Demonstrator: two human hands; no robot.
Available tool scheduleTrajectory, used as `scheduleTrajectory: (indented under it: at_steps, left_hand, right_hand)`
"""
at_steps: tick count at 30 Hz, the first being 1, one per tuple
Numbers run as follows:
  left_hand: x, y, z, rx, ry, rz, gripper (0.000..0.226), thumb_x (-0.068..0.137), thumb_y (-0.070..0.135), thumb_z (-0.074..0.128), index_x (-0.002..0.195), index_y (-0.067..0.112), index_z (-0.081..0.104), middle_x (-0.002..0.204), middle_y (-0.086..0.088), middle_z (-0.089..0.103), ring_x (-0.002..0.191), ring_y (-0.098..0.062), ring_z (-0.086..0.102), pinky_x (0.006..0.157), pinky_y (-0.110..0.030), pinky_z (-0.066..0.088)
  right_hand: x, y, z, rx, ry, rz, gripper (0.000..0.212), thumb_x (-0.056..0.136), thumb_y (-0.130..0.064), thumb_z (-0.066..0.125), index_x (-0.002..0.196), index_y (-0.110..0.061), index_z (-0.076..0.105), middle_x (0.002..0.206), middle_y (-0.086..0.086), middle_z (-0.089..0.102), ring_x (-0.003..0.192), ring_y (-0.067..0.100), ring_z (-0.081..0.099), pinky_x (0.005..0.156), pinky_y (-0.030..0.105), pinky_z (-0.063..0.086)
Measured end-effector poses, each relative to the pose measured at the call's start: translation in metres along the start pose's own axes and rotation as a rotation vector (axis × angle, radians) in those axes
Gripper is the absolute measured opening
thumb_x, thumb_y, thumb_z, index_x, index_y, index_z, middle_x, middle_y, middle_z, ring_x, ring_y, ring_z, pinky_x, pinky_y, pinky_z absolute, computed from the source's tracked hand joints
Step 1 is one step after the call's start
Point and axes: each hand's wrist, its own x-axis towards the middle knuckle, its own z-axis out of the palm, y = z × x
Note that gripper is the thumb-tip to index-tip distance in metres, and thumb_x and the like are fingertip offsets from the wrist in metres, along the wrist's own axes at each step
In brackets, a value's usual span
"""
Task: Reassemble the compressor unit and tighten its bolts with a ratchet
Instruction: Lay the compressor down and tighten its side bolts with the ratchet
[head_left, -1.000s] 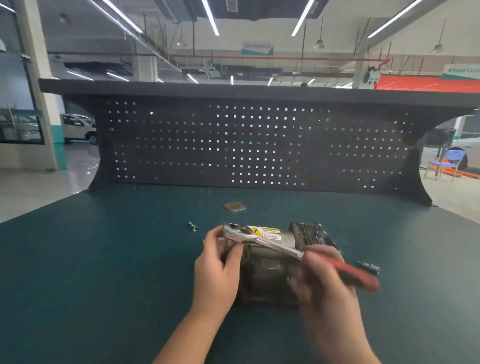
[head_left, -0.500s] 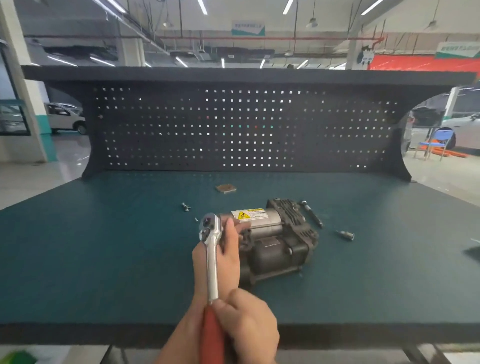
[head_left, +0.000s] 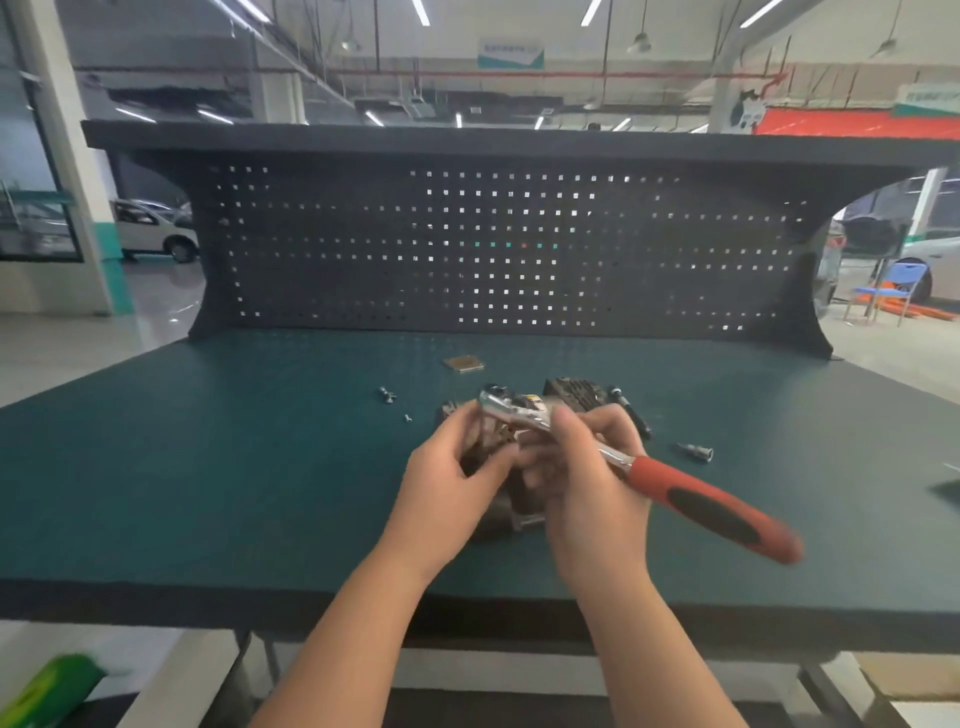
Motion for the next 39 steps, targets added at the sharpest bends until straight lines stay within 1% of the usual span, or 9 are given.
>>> scheduleTrajectory:
  at_steps: [1,3,7,13,17,22,28,33,39]
  left_hand:
    - [-0.001,-0.001,-0.005,0.035,-0.031,0.015,0.054,0.087,0.01,0.068,0.11,0.057,0.055,0.115,0.029,0.065,0.113,0.008,0.058,0.088,-0.004,0.041]
    - [-0.001,-0.004,-0.013,0.091,-0.062,0.028,0.062,0.084,0.005,0.069,0.12,0.052,0.047,0.125,0.033,0.059,0.121,0.01,0.051,0.091,-0.001,0.035]
    - [0.002,-0.006,-0.014,0.124,-0.053,0.051,0.064,0.083,-0.002,0.068,0.114,0.051,0.048,0.119,0.035,0.06,0.116,0.012,0.053,0.09,0.001,0.035]
    - [0.002,-0.01,-0.015,0.116,-0.04,0.077,0.06,0.083,-0.001,0.07,0.114,0.046,0.051,0.112,0.034,0.062,0.112,0.012,0.055,0.089,0.0,0.036]
    - [0.003,-0.011,-0.015,0.083,-0.04,0.079,0.051,0.085,0.004,0.071,0.115,0.043,0.055,0.112,0.027,0.065,0.111,0.006,0.059,0.091,-0.005,0.039]
    - [0.003,-0.013,-0.014,0.071,-0.036,0.085,0.049,0.086,0.006,0.07,0.113,0.045,0.057,0.112,0.024,0.066,0.113,0.003,0.059,0.092,-0.007,0.04]
    - [0.003,-0.014,-0.012,0.04,-0.027,0.081,0.042,0.086,0.006,0.071,0.109,0.039,0.061,0.11,0.022,0.068,0.11,0.001,0.061,0.092,-0.009,0.042]
    - [0.003,-0.014,-0.01,0.048,-0.005,0.081,0.045,0.086,0.006,0.071,0.107,0.044,0.061,0.109,0.024,0.068,0.108,0.004,0.062,0.091,-0.006,0.042]
    - [0.003,-0.016,-0.009,0.049,0.001,0.077,0.045,0.086,0.007,0.071,0.11,0.043,0.061,0.112,0.022,0.068,0.111,0.002,0.061,0.094,-0.01,0.043]
  right_hand:
    - [0.002,-0.001,-0.001,0.096,0.002,0.018,0.029,0.085,-0.01,0.064,0.061,-0.022,0.052,0.064,0.017,0.063,0.047,0.019,0.059,0.043,0.022,0.044]
    - [0.003,-0.002,-0.004,0.218,-0.016,0.043,0.03,0.083,-0.008,0.067,0.06,-0.021,0.054,0.065,0.016,0.064,0.048,0.018,0.06,0.045,0.02,0.045]
    - [0.0,0.003,0.0,0.238,0.003,0.07,0.021,0.076,-0.014,0.065,0.059,-0.021,0.055,0.065,0.017,0.064,0.048,0.019,0.06,0.046,0.02,0.046]
    - [0.002,0.009,-0.002,0.219,0.031,0.044,0.021,0.078,-0.012,0.063,0.06,-0.02,0.054,0.064,0.016,0.064,0.047,0.019,0.058,0.046,0.021,0.046]
    - [0.0,0.011,-0.006,0.222,0.027,0.015,0.021,0.079,-0.011,0.061,0.06,-0.02,0.055,0.062,0.014,0.064,0.046,0.018,0.058,0.046,0.021,0.046]
    - [-0.002,0.014,-0.009,0.203,0.029,-0.006,0.021,0.08,-0.012,0.06,0.061,-0.02,0.056,0.062,0.014,0.066,0.047,0.018,0.059,0.047,0.02,0.047]
    - [-0.001,0.015,-0.007,0.311,0.036,-0.015,0.019,0.081,-0.009,0.059,0.065,-0.019,0.055,0.062,0.009,0.064,0.051,0.016,0.062,0.047,0.02,0.049]
    - [0.001,0.016,-0.007,0.326,0.036,0.001,0.019,0.08,-0.008,0.058,0.065,-0.018,0.055,0.061,0.009,0.063,0.052,0.017,0.062,0.047,0.021,0.049]
    - [0.0,0.018,-0.006,0.338,0.044,0.002,0.022,0.082,-0.009,0.057,0.062,-0.02,0.057,0.06,0.006,0.062,0.052,0.015,0.062,0.048,0.021,0.049]
